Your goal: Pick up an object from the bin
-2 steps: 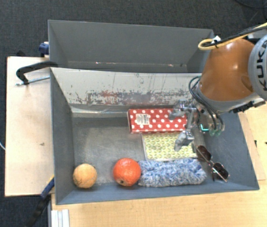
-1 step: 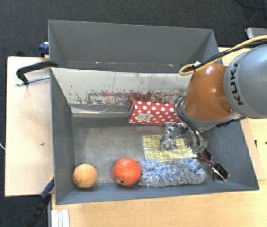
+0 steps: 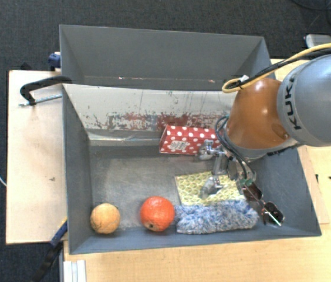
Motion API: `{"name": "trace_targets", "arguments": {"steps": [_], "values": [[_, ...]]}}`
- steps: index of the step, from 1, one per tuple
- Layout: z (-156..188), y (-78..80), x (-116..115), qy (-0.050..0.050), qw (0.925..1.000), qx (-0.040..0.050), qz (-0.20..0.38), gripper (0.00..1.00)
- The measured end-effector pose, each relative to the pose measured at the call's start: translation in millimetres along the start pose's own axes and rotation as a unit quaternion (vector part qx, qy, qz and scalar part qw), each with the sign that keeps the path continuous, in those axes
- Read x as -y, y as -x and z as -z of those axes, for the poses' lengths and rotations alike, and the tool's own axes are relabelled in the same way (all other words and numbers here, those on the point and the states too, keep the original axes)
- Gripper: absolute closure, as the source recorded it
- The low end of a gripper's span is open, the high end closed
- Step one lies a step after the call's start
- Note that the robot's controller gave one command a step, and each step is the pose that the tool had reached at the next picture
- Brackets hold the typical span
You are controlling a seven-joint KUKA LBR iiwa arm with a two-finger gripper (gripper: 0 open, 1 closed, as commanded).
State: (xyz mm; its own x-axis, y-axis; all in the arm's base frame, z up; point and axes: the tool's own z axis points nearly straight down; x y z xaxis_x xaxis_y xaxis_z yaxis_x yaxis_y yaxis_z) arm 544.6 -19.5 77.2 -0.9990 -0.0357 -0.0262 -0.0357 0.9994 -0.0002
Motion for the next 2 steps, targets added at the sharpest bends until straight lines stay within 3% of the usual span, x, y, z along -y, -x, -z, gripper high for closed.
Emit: {"name": "trace_targets", "arguments": {"steps": [1, 2], "values": [[0.2, -0.6, -0.3, 0.0, 1.0, -0.0016, 0.001, 1.0], [0.3, -0.4, -0.3, 0.0, 1.0, -0.0013, 0.001, 1.0]]}}
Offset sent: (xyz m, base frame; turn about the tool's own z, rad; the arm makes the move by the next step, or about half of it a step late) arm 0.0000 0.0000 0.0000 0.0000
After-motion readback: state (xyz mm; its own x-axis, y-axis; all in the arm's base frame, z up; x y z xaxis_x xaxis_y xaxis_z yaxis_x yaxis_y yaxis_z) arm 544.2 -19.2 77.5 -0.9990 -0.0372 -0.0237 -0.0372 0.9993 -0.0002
